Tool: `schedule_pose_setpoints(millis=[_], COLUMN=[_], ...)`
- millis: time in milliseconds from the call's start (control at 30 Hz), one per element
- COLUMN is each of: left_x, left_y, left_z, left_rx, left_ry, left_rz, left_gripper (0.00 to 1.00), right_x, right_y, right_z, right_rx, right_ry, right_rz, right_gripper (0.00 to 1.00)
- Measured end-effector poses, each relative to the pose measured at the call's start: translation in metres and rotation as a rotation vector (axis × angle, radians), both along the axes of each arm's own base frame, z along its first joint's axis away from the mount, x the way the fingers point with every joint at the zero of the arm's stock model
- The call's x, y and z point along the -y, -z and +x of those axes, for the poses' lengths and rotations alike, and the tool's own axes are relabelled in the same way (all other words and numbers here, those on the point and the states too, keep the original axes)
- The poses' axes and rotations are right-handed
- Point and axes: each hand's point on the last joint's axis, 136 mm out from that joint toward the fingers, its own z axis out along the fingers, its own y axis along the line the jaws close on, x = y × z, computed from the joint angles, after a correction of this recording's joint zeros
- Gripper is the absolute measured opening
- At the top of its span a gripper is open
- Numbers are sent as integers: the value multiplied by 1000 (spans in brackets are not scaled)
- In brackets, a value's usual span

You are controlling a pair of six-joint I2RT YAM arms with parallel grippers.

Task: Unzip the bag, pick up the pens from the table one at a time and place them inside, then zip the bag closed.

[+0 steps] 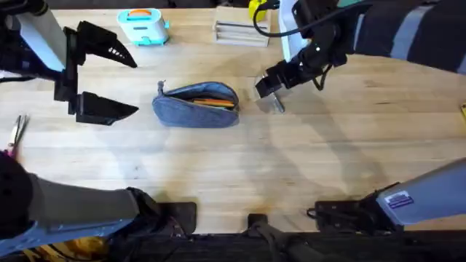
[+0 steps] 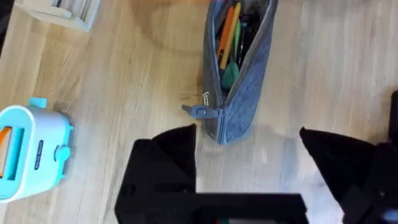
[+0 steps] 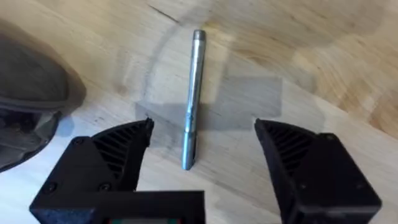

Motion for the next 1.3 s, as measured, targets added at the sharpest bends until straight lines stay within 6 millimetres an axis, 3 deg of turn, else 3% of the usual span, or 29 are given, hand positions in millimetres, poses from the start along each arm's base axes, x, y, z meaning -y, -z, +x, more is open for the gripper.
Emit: schedule_pose_setpoints(millis=[133, 267, 500, 767, 867, 933, 1033, 1300], left_x=[0, 0, 0, 0, 0, 0, 0, 0], left_y=[0, 0, 0, 0, 0, 0, 0, 0], left_z=[0, 0, 0, 0, 0, 0, 0, 0], left_rx=[0, 0, 0, -1, -1, -1, -1, -1], left_ry=[0, 0, 0, 0, 0, 0, 0, 0], left_rz=[0, 0, 0, 0, -1, 0, -1, -1], left_gripper=[993, 993, 994, 993, 994, 993, 992, 993], right_x=[-3, -21, -17, -24, -25, -24, -19, -1], right_y=[0, 5, 25, 27, 27, 27, 26, 18], right_z=[5, 2, -1, -2, -1, 0, 6, -6], right_rx=[64, 125, 64, 30, 33, 37, 59, 27], right_ry=[-7, -46, 32, 37, 39, 40, 55, 48], right_rz=[-89, -134, -132, -92, -91, -92, -120, -231], right_gripper=[998, 998, 982, 707, 558, 413, 47, 43])
